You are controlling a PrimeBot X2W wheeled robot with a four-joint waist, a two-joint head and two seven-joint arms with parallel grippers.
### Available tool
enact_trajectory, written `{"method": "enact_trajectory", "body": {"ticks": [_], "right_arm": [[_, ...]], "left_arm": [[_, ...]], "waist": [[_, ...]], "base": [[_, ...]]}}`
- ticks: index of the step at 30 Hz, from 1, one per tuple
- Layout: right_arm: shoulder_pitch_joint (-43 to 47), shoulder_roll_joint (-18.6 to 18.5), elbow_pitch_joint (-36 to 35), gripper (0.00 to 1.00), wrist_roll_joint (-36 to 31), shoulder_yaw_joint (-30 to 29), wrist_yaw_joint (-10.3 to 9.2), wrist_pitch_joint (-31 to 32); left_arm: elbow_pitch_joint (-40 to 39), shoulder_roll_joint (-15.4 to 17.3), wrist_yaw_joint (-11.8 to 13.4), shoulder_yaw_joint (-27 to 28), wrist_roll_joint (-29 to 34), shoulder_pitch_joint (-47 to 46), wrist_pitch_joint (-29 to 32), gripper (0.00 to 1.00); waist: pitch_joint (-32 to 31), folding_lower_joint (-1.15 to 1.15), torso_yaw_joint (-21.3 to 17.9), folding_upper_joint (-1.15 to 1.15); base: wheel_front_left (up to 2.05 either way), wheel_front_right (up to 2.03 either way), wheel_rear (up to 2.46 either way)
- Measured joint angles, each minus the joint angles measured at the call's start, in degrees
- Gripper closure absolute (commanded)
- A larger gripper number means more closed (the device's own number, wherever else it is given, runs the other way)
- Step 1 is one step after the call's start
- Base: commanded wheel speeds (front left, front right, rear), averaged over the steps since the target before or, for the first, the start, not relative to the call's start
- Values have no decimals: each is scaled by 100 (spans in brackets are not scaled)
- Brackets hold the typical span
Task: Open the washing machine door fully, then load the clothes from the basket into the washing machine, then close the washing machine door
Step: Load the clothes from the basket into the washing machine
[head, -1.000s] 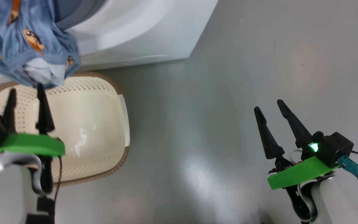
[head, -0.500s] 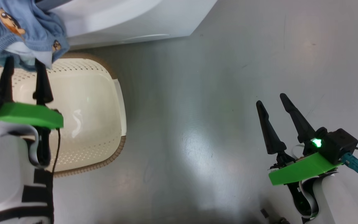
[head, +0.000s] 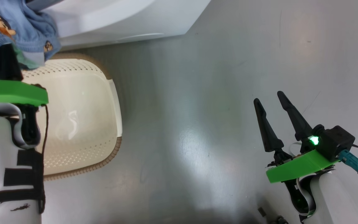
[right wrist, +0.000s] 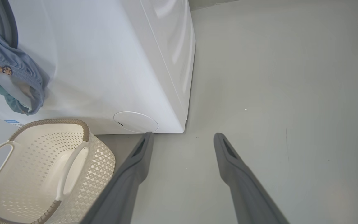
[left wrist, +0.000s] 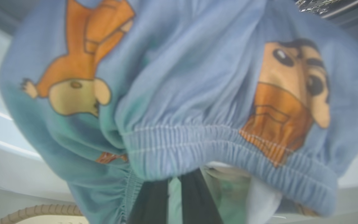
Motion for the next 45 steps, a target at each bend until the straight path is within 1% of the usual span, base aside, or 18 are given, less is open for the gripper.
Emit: {"method": "enact_trajectory", "body": {"ticks": [5,9,14,17,20,24,28,34,35,36,37,39,40,45], "right_arm": [[1,19,73,0,7,7,0,0],[3,22,123,0,25,13,0,0],[32,23,185,0,63,18,0,0],[70,24,222,0,65,23,0,1],[70,24,253,0,89,56,0,0],[69,26,276,0,108,107,0,0],[69,23,275,0,112,126,0,1],[68,27,265,0,202,136,0,1],[68,29,265,0,202,136,0,0],[68,29,265,0,202,136,0,0],[68,35,264,0,202,137,0,0],[68,37,263,0,202,136,0,1],[68,44,252,0,202,134,0,1],[68,69,202,0,202,116,0,0]], "left_arm": [[-181,29,1,-47,1,104,5,100],[-433,23,1,-171,2,433,5,100],[-933,-90,0,-287,7,950,4,100],[-1210,-108,0,-280,0,1061,5,100],[-1343,-89,0,-285,2,1072,4,100],[-1356,58,0,-355,46,955,4,100],[-1082,303,0,-471,63,449,4,100],[-296,697,0,-559,153,-608,4,100],[-132,734,0,-580,168,-796,3,100],[-132,734,0,-580,168,-796,3,100],[219,806,0,-641,207,-1157,4,100],[375,834,0,-668,208,-1332,4,100],[653,890,0,-751,265,-1695,5,100],[1291,905,0,-957,381,-2467,13,100]], "waist": [[-163,0,-2,0],[-343,0,13,0],[-590,0,69,0],[-720,0,119,0],[-821,0,158,0],[-902,0,168,0],[-900,0,120,0],[-818,0,22,0],[-797,0,8,0],[-797,0,8,0],[-754,0,-23,0],[-728,0,-36,0],[-670,0,-59,0],[-491,0,-105,0]], "base": [[0,0,0],[0,0,0],[0,0,0],[0,0,0],[0,0,0],[0,0,0],[0,0,0],[0,0,0],[0,0,0],[0,0,0],[0,0,0],[0,0,0],[0,0,0],[0,0,0]]}}
